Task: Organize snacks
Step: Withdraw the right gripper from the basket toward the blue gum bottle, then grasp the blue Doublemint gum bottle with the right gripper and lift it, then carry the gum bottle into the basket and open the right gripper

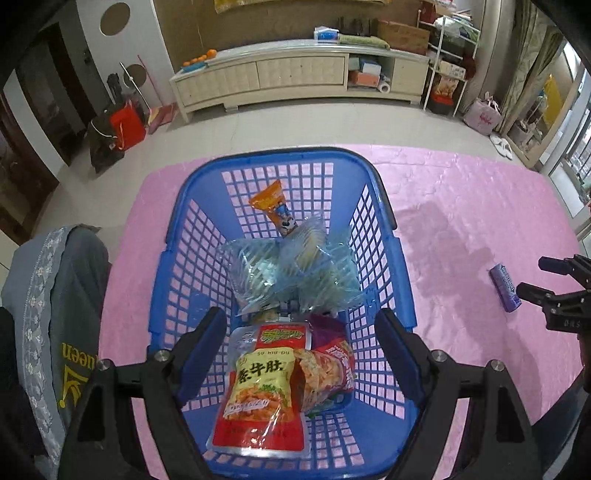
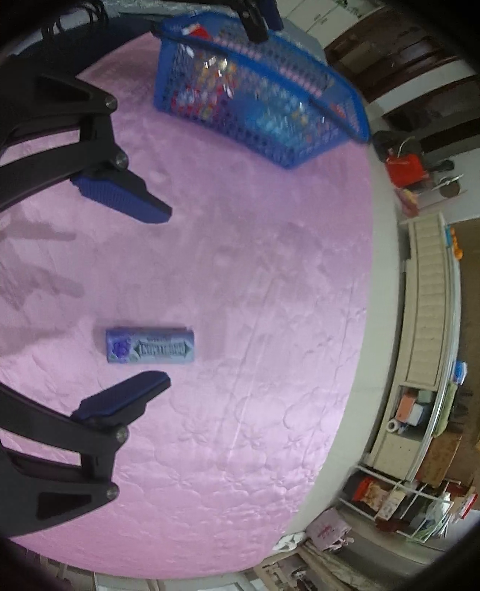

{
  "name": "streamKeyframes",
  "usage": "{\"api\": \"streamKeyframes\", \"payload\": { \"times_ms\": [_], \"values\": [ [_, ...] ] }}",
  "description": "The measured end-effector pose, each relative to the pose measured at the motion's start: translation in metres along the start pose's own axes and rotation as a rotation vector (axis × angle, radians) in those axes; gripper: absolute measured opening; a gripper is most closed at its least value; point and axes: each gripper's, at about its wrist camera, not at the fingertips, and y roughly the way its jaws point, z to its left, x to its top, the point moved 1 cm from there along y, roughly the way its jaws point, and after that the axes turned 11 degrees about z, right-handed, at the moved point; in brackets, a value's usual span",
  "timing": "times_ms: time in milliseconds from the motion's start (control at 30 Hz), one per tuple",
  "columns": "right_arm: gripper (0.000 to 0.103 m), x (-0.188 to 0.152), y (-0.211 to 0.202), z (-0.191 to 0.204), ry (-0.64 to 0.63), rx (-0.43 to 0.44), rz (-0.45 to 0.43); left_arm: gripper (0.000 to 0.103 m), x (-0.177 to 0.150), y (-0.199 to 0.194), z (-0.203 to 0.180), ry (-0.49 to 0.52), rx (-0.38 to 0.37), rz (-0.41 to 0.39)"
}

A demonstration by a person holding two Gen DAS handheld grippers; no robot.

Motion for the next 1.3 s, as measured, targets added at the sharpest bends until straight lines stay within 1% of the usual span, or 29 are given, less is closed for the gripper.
{"api": "streamKeyframes", "payload": {
  "times_ms": [67, 133, 233, 300, 367, 467, 533, 567, 700, 767, 800, 833, 933, 1000, 1133, 1267, 1300],
  "values": [
    [0.085, 0.003, 0.011, -0.005, 0.019, 0.025, 0.024, 0.081, 0.005, 0.006, -0.001, 0.004, 0.006, 0.003],
    [0.085, 0.005, 0.019, -0.009, 0.032, 0.015, 0.022, 0.081, 0.009, 0.013, -0.001, -0.011, 0.014, 0.014],
    [0.085, 0.005, 0.033, -0.017, 0.044, 0.007, 0.048, 0.081, 0.016, 0.026, 0.003, -0.058, -0.011, 0.062],
    [0.085, 0.003, 0.042, -0.021, 0.042, 0.012, 0.074, 0.081, 0.018, 0.031, 0.007, -0.096, -0.031, 0.069],
    [0.08, 0.004, 0.047, -0.022, 0.036, -0.012, 0.081, 0.081, 0.02, 0.035, 0.007, -0.097, -0.028, 0.075],
    [0.064, 0.0, 0.059, -0.026, 0.039, -0.037, 0.102, 0.081, 0.023, 0.038, 0.004, -0.08, -0.01, 0.072],
    [0.041, -0.003, 0.065, -0.029, 0.055, -0.063, 0.107, 0.081, 0.025, 0.041, 0.004, -0.072, -0.007, 0.074],
    [0.036, -0.005, 0.067, -0.03, 0.061, -0.072, 0.108, 0.081, 0.025, 0.044, 0.003, -0.065, -0.01, 0.085],
    [0.035, -0.014, 0.065, -0.028, 0.059, -0.065, 0.092, 0.081, 0.02, 0.046, 0.0, -0.047, 0.004, 0.089],
    [0.034, -0.018, 0.062, -0.024, 0.072, -0.038, 0.09, 0.081, 0.017, 0.042, 0.002, -0.05, 0.012, 0.076],
    [0.034, -0.021, 0.057, -0.024, 0.086, -0.008, 0.075, 0.081, 0.015, 0.039, 0.003, -0.056, 0.022, 0.064],
    [0.034, -0.021, 0.053, -0.019, 0.088, 0.0, 0.064, 0.081, 0.014, 0.035, 0.005, -0.064, 0.035, 0.047],
    [0.034, -0.023, 0.027, -0.006, 0.071, -0.011, 0.011, 0.081, 0.008, 0.021, 0.012, -0.083, 0.016, 0.009],
    [0.034, -0.024, 0.007, 0.005, 0.054, 0.0, -0.014, 0.081, 0.003, 0.01, 0.017, -0.09, 0.006, -0.014],
    [0.034, -0.023, -0.037, 0.035, -0.001, -0.007, -0.081, 0.081, -0.007, -0.01, 0.027, -0.091, 0.003, -0.056],
    [0.034, -0.021, -0.072, 0.066, -0.047, -0.01, -0.143, 0.081, -0.02, -0.032, 0.044, -0.104, -0.024, -0.096],
    [0.034, -0.017, -0.077, 0.073, -0.056, -0.008, -0.155, 0.081, -0.02, -0.037, 0.043, -0.098, -0.024, -0.103]
  ]
}}
